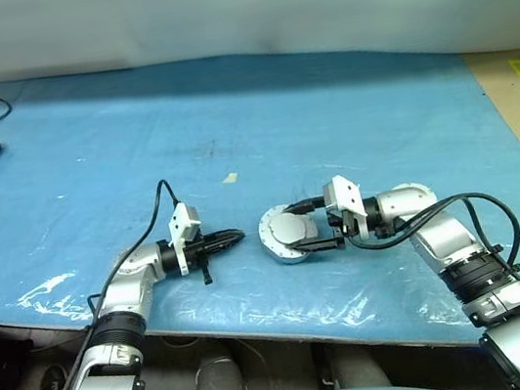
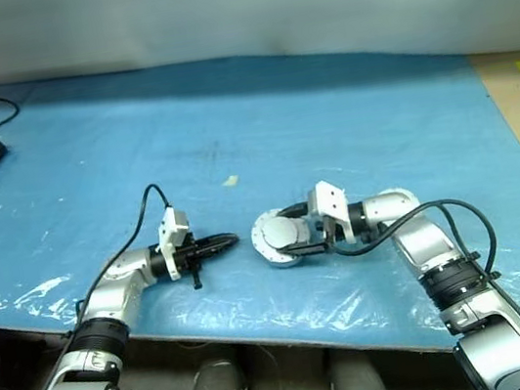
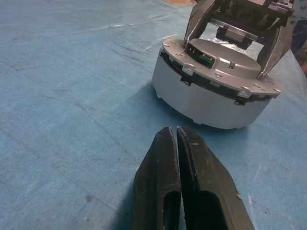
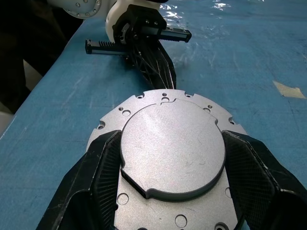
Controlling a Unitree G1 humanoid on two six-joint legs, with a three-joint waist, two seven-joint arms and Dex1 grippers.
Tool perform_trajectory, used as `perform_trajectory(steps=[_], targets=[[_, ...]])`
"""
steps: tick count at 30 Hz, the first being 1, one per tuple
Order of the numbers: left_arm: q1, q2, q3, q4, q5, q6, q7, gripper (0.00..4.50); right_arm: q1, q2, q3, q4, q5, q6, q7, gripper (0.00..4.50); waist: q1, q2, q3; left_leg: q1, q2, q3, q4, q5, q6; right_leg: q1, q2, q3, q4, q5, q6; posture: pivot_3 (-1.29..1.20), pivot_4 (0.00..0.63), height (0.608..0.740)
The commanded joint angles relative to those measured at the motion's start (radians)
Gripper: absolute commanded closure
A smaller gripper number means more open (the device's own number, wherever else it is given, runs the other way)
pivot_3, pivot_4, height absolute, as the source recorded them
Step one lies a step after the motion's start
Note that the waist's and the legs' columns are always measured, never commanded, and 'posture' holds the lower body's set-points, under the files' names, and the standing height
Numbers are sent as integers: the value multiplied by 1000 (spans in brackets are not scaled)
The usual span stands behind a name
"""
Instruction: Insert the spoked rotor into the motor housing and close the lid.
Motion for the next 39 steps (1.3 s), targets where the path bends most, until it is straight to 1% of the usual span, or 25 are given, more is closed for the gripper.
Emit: perform_trajectory(steps=[1, 6, 8, 18, 33, 39], targets=[[-4, 5, -2, -8, 1, 7, -1, 4392, 5, -9, -13, 1, -9, -25, -9, 1554, 0, 0, 0, 0, 0, 0, 0, 0, 0, 0, 0, 0, 0, 0, 0, 0, 150, 740], [-4, 4, -2, -14, 0, 11, 3, 4392, 9, -12, -6, 8, 3, 37, 7, 1554, 0, 0, 0, 0, 0, 0, 0, 0, 0, 0, 0, 0, 0, 0, 0, 0, 150, 740], [-2, 4, -2, -19, -1, 14, 4, 4392, 8, -13, -9, 5, 3, 30, 8, 1554, 0, 0, 0, 0, 0, 0, 0, 0, 0, 0, 0, 0, 0, 0, 0, 0, 150, 740], [7, -1, -5, -41, -3, 27, 10, 4392, -20, -38, -26, -76, 49, 99, 32, 1554, 1, 0, 0, 0, 0, 0, -1, 0, 0, 0, 0, 0, -1, 0, 0, 0, 150, 740], [22, 1, -4, -55, -5, 30, 19, 4392, -31, -14, 8, -7, -42, 72, -33, 1554, -1, 0, 0, 0, 0, 0, 0, 0, 0, 0, 0, 0, 0, 0, 0, 0, 150, 740], [23, 1, -3, -52, -4, 26, 20, 4392, -25, -21, 23, 4, -61, 60, -30, 1554, -2, 0, 0, 0, 0, 0, 0, 0, 0, 0, 0, 0, 0, 0, 0, 0, 150, 740]])
